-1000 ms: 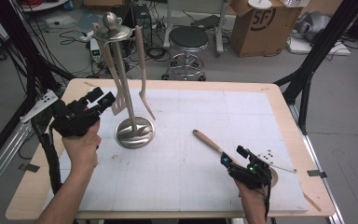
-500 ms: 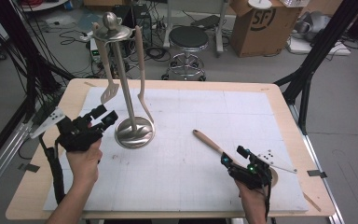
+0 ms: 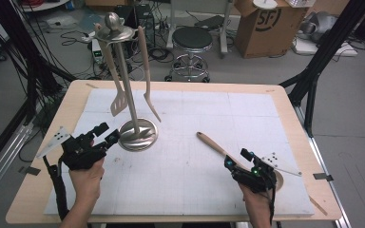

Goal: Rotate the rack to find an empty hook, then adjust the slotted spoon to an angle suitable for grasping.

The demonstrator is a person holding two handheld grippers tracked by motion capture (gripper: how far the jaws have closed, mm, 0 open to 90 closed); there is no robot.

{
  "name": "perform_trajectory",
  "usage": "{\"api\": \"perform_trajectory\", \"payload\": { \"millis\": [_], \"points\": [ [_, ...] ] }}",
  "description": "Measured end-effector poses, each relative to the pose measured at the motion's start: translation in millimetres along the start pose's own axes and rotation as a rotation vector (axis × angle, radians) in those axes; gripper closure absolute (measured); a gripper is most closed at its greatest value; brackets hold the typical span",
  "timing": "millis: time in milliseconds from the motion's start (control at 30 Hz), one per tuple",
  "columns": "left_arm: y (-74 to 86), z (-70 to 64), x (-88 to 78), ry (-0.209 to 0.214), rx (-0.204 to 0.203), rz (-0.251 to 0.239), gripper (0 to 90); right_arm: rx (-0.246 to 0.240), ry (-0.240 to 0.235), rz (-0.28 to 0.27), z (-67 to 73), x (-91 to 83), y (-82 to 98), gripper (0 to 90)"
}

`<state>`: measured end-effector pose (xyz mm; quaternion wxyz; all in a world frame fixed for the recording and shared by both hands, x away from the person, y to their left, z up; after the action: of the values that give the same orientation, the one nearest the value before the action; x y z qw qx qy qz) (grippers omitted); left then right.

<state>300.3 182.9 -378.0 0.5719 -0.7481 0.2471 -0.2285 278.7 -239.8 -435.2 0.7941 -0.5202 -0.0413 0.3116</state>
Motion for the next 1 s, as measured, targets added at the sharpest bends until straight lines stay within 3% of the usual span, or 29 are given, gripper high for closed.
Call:
{"api": "perform_trajectory", "payload": {
  "millis": [133,433,800,1000],
  "points": [
    [10.7,-3.9,-5.4,-0.004,0.020,0.014,29.9,0.002,0.002,-0.002,-1.1,-0.5,-0.5,22.4],
    [25.5,-10.6,-11.6,-0.006,0.021,0.028,30.4,0.003,0.001,-0.007,-1.0,-2.4,-0.7,22.4],
    [41.8,-7.2,-15.7,-0.020,0.009,0.078,31.0,0.009,0.001,-0.003,-1.3,-2.6,-0.6,22.4],
    [44.4,-8.0,-18.0,-0.025,0.014,0.081,30.5,0.000,-0.002,0.005,-1.6,-1.0,0.1,22.4]
  ]
}}
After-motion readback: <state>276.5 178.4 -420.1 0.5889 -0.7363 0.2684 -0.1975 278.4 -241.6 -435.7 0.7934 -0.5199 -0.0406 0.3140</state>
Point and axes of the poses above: each handheld gripper's, and its own axes: x roughly forward along the jaws, y roughly out of its underside, z roughly to its left, the point moved 6 cm from there along x, roughly forward along the jaws, and after that the axes turned 10 degrees about x, right-handed, at the moved point
